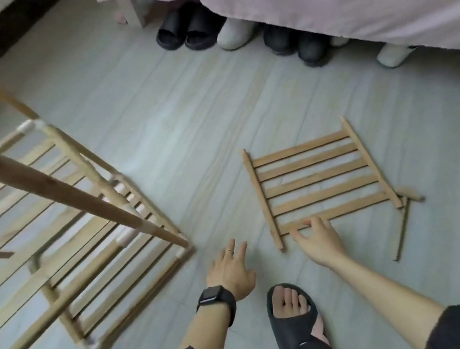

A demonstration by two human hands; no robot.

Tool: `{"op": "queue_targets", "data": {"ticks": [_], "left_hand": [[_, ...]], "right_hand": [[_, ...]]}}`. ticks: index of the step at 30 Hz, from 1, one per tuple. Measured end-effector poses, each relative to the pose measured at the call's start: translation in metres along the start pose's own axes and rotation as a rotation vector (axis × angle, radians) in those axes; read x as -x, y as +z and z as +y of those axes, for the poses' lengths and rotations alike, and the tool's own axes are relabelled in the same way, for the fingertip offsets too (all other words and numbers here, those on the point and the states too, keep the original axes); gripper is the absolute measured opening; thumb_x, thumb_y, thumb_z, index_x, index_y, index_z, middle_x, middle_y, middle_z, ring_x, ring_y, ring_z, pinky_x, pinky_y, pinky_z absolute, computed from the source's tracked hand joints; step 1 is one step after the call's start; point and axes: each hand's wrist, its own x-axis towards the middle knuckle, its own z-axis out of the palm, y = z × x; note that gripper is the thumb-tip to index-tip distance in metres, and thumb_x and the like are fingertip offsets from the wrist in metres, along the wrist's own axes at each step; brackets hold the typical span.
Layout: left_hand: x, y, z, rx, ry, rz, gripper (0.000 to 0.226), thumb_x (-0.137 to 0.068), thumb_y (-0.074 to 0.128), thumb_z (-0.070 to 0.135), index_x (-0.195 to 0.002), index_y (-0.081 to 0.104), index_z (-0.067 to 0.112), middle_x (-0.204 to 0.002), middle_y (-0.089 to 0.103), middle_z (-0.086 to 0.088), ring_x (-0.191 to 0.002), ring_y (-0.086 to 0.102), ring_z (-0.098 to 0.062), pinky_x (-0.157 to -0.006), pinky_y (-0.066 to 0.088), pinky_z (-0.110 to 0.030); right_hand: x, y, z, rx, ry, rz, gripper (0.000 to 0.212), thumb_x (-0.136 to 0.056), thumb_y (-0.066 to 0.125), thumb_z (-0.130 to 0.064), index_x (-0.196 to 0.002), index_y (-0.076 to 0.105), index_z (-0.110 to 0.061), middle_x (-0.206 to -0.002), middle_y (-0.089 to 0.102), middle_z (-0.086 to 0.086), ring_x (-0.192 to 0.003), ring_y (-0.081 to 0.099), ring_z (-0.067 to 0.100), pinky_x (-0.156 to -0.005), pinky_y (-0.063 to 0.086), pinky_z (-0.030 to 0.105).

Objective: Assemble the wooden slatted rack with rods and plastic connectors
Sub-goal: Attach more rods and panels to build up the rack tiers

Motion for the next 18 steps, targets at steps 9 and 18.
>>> {"op": "queue_targets", "data": {"ticks": [9,18], "left_hand": [[-0.004,0.028,-0.033,0.003,-0.013,-0.092,0.071,-0.100,0.039,0.035,-0.160,0.001,0.034,-0.168,-0.015,0.011,-0.156,-0.006,-0.018,-0.121,0.012,-0.054],[-0.003,-0.044,-0.004,0.663,-0.084,-0.017,0.058,-0.104,0.041,0.050,-0.148,0.047,0.012,-0.147,0.054,-0.007,-0.133,0.051,-0.025,-0.110,0.038,-0.031]], "right_hand": [[-0.024,0.044,-0.036,0.674,-0.279,-0.002,0.067,-0.091,0.051,-0.066,-0.137,0.046,-0.016,-0.145,0.044,0.009,-0.133,0.036,0.032,-0.106,0.034,0.044],[0.008,0.035,-0.036,0.349,-0.469,0.008,0.026,-0.089,0.056,-0.039,-0.105,0.052,-0.019,-0.109,0.051,0.000,-0.099,0.054,0.026,-0.097,0.035,0.040]]}}
